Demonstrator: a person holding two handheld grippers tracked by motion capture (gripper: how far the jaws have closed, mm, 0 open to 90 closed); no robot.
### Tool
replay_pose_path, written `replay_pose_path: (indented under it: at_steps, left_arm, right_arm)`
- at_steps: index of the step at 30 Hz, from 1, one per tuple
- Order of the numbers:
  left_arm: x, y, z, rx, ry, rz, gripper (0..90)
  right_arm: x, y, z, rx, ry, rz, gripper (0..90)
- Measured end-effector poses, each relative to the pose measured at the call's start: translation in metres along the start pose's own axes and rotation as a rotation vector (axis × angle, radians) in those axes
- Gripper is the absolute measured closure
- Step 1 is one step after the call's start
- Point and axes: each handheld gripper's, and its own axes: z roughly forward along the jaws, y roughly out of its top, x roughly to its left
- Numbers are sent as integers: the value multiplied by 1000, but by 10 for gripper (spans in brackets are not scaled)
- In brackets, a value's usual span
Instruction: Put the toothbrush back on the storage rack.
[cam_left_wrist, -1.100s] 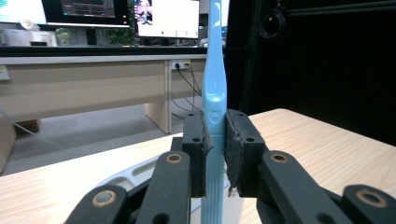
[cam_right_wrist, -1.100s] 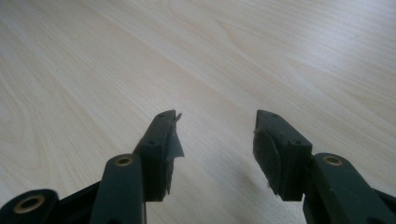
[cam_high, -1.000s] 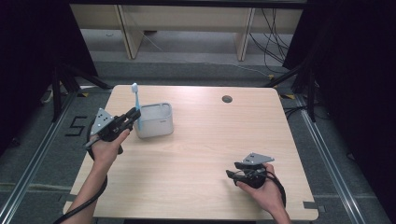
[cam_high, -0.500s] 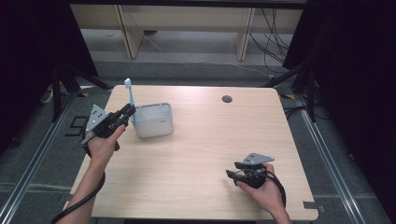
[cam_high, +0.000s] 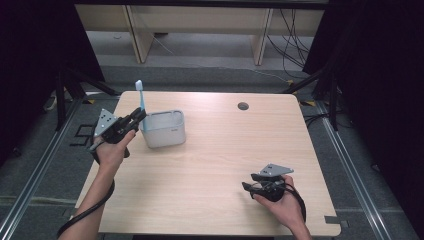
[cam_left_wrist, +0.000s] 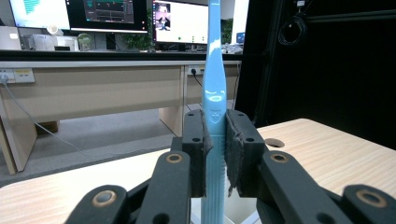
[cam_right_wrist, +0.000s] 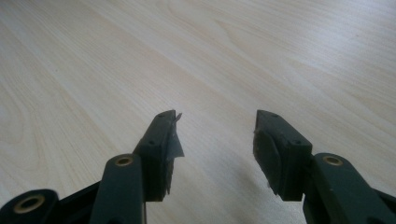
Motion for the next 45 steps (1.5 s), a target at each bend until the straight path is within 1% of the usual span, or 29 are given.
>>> replay_pose_path:
  at_steps: [2,3,4,5,6,7,8,9,10,11,12,13,14,18,21,22,23,27,29,30,32,33,34,35,36,41,42,44,45]
  left_arm:
    - [1,0,1,0,2,4,782]
    - [1,1,2,1,1,3,782]
    - [1,1,2,1,2,2,782]
    - [1,1,3,0,1,1,782]
    - [2,1,3,-1,2,-1,782]
    - [2,1,3,-4,3,-2,782]
    - [2,2,3,-6,4,-1,782]
    - [2,3,2,-6,4,-4,782]
    - [3,3,2,-15,4,-8,782]
    - [3,4,2,-16,4,-6,782]
    - [4,5,2,-18,5,-8,782]
    - [4,5,3,-20,9,-8,782]
    - [5,5,3,-21,9,-8,782]
    - [8,5,4,-28,14,-16,782]
    - [9,5,5,-32,15,-16,782]
    - [9,5,6,-28,18,-15,782]
    - [10,5,6,-32,20,-17,782]
    - [10,4,9,-26,25,-14,782]
    - [10,3,10,-25,25,-13,782]
    - [10,3,10,-23,26,-12,782]
    - [10,2,11,-19,25,-12,782]
    - [10,1,11,-21,27,-12,782]
    - [10,1,11,-19,28,-11,782]
    - [10,0,11,-17,28,-12,782]
    - [11,0,11,-17,28,-14,782]
    - [12,-2,10,-8,35,-6,782]
    - [12,-3,10,-8,35,-7,782]
    - [12,-4,9,-5,38,-9,782]
    - [12,-4,9,-5,38,-12,782]
  right_arm:
    - [1,0,0,4,14,12,501]
    - [0,0,1,-3,12,4,501]
    - [2,0,-1,12,12,38,501]
    - [3,0,-1,10,12,48,501]
    - [2,0,-1,6,13,40,501]
    - [0,0,-1,0,4,12,501]
    - [0,0,-1,1,4,12,501]
    - [2,0,0,6,12,32,501]
    - [1,-1,1,-1,9,22,501]
    - [1,0,0,8,17,20,501]
    - [0,0,1,3,16,1,501]
    - [0,0,1,3,12,-3,501]
    - [1,0,0,7,14,9,501]
    - [1,0,0,11,17,21,501]
    - [1,0,0,12,16,20,501]
    - [1,0,0,13,11,14,501]
    - [0,-1,1,5,10,-4,501]
    - [1,0,1,10,19,11,501]
    - [1,0,1,10,11,6,501]
    - [0,-1,1,6,10,-6,501]
    - [0,-1,1,7,7,-3,501]
    - [2,-1,1,9,14,18,501]
    - [2,-1,1,8,13,15,501]
    - [0,-1,1,6,9,-4,501]
    - [1,-1,1,9,11,5,501]
    - [1,-1,1,9,11,5,501]
    - [3,-1,1,16,15,34,501]
    - [2,-1,1,13,14,24,501]
    - [1,-1,1,9,12,4,501]
